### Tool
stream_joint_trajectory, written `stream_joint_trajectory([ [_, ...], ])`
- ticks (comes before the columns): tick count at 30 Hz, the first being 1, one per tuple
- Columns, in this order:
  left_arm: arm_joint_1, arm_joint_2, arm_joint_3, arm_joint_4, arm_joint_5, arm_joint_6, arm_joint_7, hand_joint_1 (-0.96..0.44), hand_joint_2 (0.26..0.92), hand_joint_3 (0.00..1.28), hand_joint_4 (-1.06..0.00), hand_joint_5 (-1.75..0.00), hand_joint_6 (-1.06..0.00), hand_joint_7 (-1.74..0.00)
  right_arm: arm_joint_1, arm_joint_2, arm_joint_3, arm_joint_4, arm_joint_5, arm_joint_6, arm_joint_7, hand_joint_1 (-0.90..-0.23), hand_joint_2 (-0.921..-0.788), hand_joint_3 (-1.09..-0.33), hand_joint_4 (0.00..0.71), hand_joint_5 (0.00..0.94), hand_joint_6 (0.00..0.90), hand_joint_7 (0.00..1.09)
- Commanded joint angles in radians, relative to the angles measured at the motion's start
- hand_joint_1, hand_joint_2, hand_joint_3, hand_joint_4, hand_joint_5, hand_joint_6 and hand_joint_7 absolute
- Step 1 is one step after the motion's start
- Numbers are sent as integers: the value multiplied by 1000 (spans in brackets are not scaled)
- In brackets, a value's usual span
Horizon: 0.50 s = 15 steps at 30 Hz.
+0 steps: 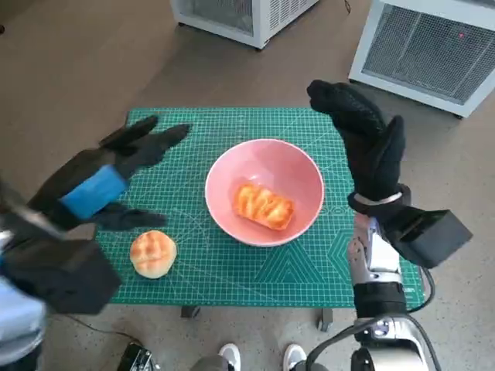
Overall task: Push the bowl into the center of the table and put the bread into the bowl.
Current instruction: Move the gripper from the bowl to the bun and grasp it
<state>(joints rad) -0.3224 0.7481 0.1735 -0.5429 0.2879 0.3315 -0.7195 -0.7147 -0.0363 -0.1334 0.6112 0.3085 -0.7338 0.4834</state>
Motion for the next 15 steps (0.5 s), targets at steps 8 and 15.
stream_joint_trajectory([
  [8,147,109,49,-87,-5,47,-49,-288,709,7,-148,-6,-297,-19,-7,9,5,37,0,10,9,-700,-921,-763,212,0,60,491],
  [15,213,116,11,-91,9,50,-38,-257,712,6,-154,-4,-305,-13,-22,17,6,59,8,6,24,-698,-921,-764,212,0,55,497],
])
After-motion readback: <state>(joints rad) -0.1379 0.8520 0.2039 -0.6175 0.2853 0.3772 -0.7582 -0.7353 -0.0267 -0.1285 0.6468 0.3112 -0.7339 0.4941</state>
